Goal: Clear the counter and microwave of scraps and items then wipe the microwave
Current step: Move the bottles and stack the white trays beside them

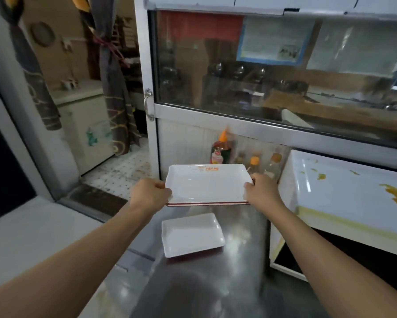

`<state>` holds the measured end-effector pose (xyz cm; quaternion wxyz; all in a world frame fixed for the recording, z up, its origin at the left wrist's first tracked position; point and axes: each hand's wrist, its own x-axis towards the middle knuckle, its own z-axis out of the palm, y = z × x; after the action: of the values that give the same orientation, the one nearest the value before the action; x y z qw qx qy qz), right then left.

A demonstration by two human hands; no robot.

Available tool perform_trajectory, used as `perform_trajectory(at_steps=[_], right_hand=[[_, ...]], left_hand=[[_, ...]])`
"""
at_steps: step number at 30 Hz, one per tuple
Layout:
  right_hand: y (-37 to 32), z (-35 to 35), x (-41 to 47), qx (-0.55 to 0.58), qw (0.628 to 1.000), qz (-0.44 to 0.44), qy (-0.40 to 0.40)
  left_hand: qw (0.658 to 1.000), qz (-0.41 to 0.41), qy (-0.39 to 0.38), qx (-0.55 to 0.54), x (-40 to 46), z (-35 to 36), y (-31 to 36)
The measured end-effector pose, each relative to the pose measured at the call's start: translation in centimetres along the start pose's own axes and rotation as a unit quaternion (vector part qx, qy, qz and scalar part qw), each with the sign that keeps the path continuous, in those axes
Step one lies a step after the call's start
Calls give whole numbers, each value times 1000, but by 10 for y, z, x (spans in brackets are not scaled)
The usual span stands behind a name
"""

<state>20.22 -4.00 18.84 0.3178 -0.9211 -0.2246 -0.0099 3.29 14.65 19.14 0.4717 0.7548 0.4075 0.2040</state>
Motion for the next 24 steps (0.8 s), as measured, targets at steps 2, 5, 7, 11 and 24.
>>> perform_trajectory(at_steps=[2,5,7,11,24], right_hand=[[-2,22,-1,-11,1000,7,-9],[-1,53,-4,-32,999,22,-15],[5,73,-4,-38,998,37,-16],[20,106,-5,-56,997,55,-23],[96,195,2,-40,991,90,-96]], left_hand=[[1000,-3,-13,20,7,-4,-17],[999,-15,-24,32,19,-1,-44],[998,-26,-26,46,27,5,-64],[997,-53,-36,46,36,22,-99],[985,-149,-53,75,39,82,-168]])
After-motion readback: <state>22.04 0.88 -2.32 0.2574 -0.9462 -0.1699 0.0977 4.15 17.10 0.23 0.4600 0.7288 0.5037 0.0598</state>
